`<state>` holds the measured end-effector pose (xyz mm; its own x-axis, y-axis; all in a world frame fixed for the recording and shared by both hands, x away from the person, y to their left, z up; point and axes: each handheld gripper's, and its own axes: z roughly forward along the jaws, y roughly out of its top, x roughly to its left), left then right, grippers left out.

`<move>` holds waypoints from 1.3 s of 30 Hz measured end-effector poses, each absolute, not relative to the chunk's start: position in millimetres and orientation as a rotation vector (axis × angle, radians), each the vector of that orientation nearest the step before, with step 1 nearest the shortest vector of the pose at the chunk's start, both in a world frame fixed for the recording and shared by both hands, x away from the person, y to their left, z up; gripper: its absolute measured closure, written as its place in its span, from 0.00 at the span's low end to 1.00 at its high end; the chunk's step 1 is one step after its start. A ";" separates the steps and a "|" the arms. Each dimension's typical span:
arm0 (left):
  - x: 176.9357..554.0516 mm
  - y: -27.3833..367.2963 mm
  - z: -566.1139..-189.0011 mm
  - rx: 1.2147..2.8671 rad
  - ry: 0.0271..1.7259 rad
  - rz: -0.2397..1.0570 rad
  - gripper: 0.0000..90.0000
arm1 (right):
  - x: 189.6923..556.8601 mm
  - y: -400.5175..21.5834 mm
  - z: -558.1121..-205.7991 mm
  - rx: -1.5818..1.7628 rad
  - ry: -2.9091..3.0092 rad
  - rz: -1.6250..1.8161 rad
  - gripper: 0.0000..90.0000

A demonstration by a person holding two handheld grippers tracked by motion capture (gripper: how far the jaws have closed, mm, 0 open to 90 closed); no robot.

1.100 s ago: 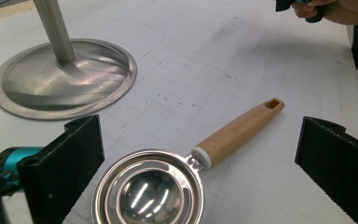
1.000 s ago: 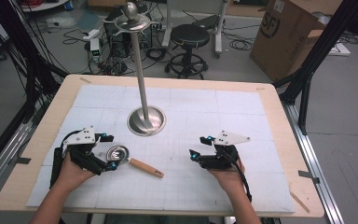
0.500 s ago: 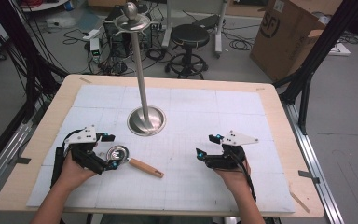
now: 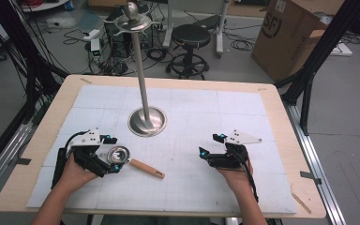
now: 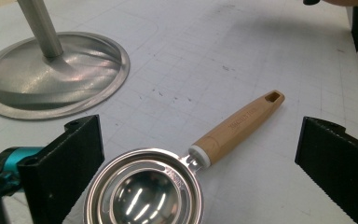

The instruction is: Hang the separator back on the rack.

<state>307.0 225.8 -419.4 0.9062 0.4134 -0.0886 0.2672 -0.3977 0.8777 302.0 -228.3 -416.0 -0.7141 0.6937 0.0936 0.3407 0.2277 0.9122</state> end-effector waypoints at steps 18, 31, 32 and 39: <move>306.3 196.7 -408.8 2.105 0.361 0.111 0.02 | 299.2 -229.7 -414.7 0.969 2.177 1.460 0.24; 319.8 184.5 -411.0 2.290 0.369 0.091 0.10 | 294.1 -230.6 -415.2 0.960 2.187 1.445 0.24; 320.5 183.2 -410.7 2.311 0.364 0.098 0.11 | 294.1 -230.6 -415.1 0.962 2.184 1.450 0.24; 325.3 171.1 -409.5 2.423 0.302 0.067 0.31 | 294.8 -228.6 -416.2 0.948 2.204 1.451 0.24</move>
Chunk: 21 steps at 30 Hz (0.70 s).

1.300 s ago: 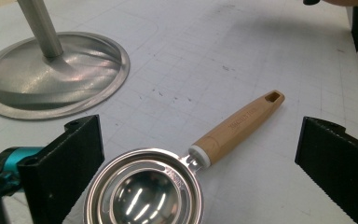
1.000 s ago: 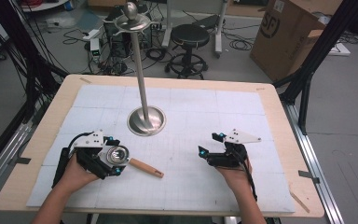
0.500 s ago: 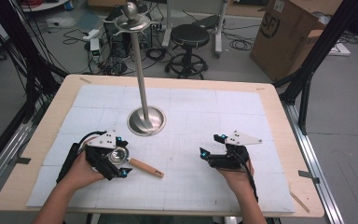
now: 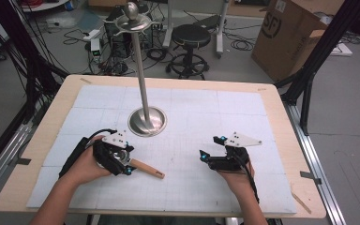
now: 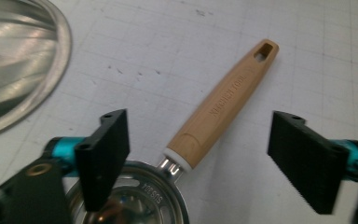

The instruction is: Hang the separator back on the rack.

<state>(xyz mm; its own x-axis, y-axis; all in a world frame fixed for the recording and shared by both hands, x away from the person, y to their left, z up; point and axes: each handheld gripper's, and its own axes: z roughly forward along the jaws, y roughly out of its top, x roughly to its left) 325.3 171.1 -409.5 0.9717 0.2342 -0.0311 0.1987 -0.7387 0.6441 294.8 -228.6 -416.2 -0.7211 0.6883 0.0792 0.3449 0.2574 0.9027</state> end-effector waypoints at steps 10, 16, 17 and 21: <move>333.6 154.6 -406.7 2.550 0.235 0.024 0.44 | 295.0 -227.8 -416.6 0.944 2.211 1.446 0.25; 335.0 149.2 -409.8 2.607 0.197 0.000 0.50 | 296.0 -227.3 -417.5 0.946 2.217 1.446 0.25; 335.3 148.3 -411.0 2.617 0.199 -0.001 0.51 | 296.0 -227.2 -417.5 0.948 2.218 1.446 0.25; 336.5 144.2 -418.0 2.685 0.204 0.014 0.52 | 295.9 -226.9 -417.5 0.943 2.221 1.442 0.25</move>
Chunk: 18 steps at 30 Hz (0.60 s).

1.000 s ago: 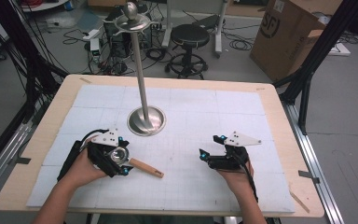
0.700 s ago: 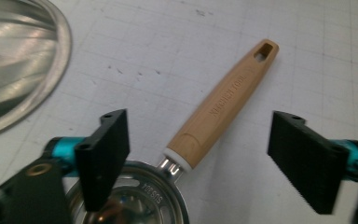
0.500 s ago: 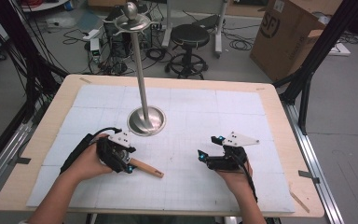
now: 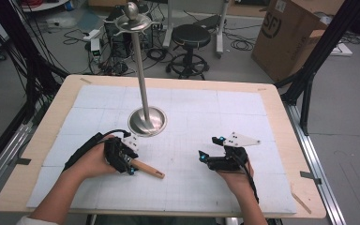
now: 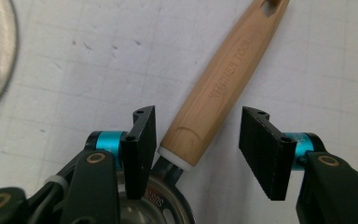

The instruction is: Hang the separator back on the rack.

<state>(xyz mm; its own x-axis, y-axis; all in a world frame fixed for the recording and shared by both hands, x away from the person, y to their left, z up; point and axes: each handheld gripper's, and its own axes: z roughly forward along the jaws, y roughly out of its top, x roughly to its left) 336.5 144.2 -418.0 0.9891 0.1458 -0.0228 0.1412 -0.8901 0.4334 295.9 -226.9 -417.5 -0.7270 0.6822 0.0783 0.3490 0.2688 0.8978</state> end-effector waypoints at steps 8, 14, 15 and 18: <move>336.8 143.8 -417.4 2.693 0.213 0.036 0.60 | 295.7 -225.0 -417.8 0.936 2.225 1.434 0.25; 335.5 144.5 -416.0 2.696 0.230 0.029 0.75 | 295.4 -225.9 -417.6 0.941 2.222 1.438 0.25; 335.1 144.4 -415.9 2.696 0.236 0.030 0.75 | 295.5 -225.8 -417.7 0.940 2.223 1.437 0.25; 335.4 144.0 -416.2 2.693 0.257 0.018 0.74 | 295.7 -224.7 -418.2 0.939 2.228 1.433 0.25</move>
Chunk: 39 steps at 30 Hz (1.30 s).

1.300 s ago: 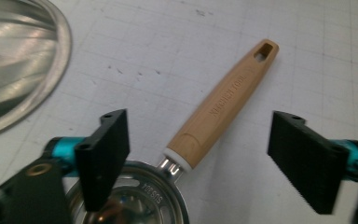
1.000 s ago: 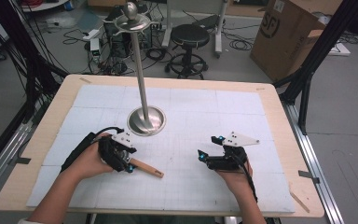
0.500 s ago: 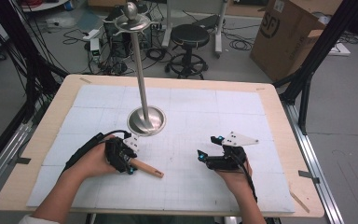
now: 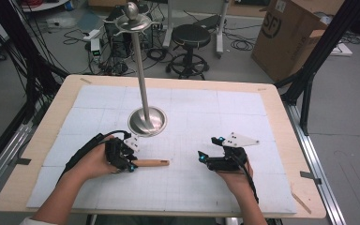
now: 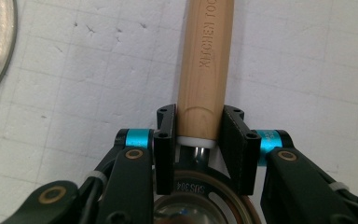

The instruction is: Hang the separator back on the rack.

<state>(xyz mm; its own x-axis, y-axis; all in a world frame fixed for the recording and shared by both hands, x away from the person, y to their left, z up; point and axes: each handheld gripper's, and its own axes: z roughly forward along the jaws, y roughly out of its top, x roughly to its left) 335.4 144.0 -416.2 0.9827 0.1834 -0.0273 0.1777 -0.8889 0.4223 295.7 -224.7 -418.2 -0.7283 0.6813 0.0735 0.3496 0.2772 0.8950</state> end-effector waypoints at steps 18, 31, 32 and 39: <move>336.6 113.0 -410.4 2.904 0.203 0.041 0.73 | 295.3 -216.9 -417.9 0.921 2.242 1.428 0.25; 331.8 147.4 -409.3 2.673 0.214 0.004 0.76 | 296.3 -219.6 -417.9 0.934 2.236 1.435 0.25; 331.2 149.8 -407.0 2.649 0.223 0.027 0.76 | 296.3 -219.6 -417.9 0.934 2.236 1.435 0.25; 329.3 173.5 -381.6 2.463 0.288 0.102 0.76 | 295.4 -219.1 -418.1 0.929 2.236 1.432 0.25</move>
